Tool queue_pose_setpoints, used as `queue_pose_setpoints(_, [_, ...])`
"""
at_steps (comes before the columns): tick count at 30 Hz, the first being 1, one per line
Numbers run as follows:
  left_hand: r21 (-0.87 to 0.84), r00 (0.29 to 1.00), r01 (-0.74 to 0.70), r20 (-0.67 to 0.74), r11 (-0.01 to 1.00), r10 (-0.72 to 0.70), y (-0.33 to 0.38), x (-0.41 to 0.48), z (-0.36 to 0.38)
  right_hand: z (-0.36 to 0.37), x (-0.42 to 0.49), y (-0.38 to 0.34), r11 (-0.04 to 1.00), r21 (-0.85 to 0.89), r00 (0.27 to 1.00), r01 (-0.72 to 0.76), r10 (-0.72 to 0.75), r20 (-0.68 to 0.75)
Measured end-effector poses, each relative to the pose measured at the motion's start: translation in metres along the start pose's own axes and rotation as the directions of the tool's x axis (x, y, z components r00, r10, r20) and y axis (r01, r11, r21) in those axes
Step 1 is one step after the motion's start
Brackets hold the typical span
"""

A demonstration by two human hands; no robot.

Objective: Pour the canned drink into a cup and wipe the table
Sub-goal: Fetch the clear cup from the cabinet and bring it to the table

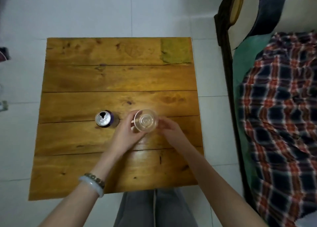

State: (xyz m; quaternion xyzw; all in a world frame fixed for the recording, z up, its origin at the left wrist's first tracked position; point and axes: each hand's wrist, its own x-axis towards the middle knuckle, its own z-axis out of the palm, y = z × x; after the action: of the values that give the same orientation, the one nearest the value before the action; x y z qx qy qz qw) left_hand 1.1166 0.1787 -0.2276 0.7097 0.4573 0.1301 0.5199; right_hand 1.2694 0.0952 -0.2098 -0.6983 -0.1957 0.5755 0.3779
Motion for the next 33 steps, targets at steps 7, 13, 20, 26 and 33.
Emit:
queue_pose_setpoints(7, [-0.049,0.996,0.081,-0.035,0.995,-0.083,-0.056,0.025,0.035,0.000,0.056,0.043,1.000,-0.001,1.000,0.011,-0.011,0.014])
queue_pose_setpoints(13, [-0.004,0.994,0.096,-0.053,0.995,-0.096,-0.082,0.035,0.044,0.003,0.079,0.063,0.999,-0.037,0.999,0.024,-0.023,0.040])
queue_pose_setpoints(20, [0.002,0.993,0.111,-0.032,0.994,-0.111,-0.090,0.041,0.042,0.005,0.087,0.071,0.998,-0.039,0.998,0.041,-0.039,0.058])
queue_pose_setpoints(26, [0.048,0.993,0.122,-0.003,0.991,-0.122,-0.088,0.042,0.043,0.006,0.091,0.074,0.999,-0.041,0.998,0.017,-0.015,0.066])
queue_pose_setpoints(33, [0.038,0.993,0.117,-0.016,0.992,-0.116,-0.089,0.043,0.044,0.009,0.093,0.073,1.000,-0.017,0.998,0.015,-0.014,0.069])
